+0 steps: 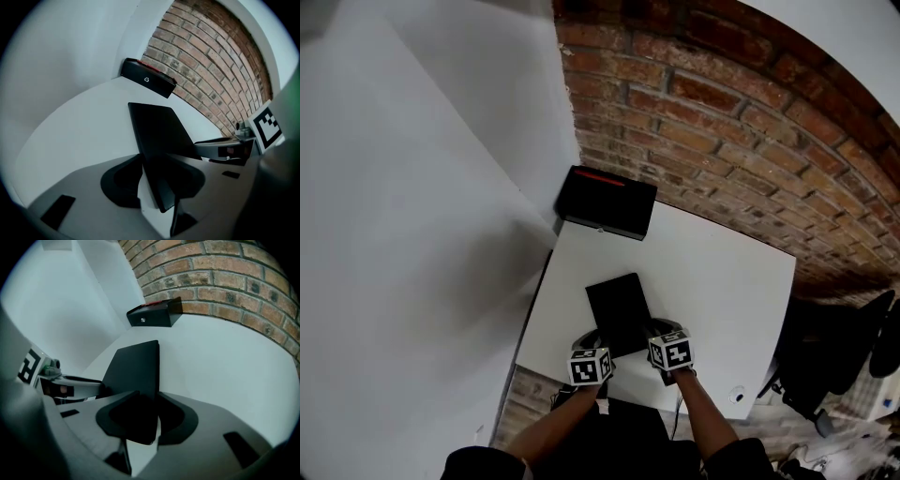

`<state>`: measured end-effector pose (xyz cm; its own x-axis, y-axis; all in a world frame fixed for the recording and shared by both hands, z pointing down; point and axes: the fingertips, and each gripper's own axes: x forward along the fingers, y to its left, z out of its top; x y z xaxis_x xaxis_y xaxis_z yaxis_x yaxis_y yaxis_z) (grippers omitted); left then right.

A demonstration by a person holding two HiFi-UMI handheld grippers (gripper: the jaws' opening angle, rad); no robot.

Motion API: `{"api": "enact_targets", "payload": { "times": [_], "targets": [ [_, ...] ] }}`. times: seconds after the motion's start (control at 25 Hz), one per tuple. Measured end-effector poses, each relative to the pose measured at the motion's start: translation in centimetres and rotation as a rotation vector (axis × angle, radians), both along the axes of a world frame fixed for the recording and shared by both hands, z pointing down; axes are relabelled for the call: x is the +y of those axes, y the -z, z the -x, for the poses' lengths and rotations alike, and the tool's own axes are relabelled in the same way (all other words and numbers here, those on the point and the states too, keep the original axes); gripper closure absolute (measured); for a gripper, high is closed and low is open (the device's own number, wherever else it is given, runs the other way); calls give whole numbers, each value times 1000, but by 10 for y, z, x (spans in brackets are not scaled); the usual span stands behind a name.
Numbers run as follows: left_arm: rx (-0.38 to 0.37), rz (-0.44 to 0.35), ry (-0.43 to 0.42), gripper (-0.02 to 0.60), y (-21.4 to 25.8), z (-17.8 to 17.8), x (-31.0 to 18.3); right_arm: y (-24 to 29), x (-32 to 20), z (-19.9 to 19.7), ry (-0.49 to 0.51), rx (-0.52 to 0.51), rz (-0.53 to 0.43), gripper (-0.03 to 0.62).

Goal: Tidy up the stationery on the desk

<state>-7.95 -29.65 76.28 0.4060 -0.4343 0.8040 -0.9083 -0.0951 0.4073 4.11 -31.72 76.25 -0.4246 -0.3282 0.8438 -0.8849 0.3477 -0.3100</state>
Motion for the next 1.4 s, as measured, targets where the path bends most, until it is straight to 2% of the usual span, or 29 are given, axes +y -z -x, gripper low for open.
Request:
{"api": "enact_targets", "payload": {
  "times": [0.4, 0.8, 0.92, 1.08, 1.16, 1.28, 1.4],
  "targets": [
    [-106, -78, -205, 456, 5, 43, -12, -1, 25, 44, -14, -12, 40, 467],
    [-182, -152, -367, 472, 9, 81, -24, -1, 41, 86, -90, -48, 66, 476],
    [-172, -159, -399, 492, 10, 87, -24, 0, 43, 94, -120, -57, 70, 476],
    [-136, -147, -472, 515, 13, 78, -11, -1, 48, 107, -132, -67, 74, 483],
    [-161, -165, -444, 515, 13, 85, -11, 1, 48, 107, -186, -68, 57, 493],
    [-179, -198, -330, 514, 16, 109, -28, 6, 44, 104, -269, -84, 30, 493],
    [-149, -165, -316, 505, 9, 118, -35, 3, 41, 101, -303, -80, 28, 493]
  ]
}}
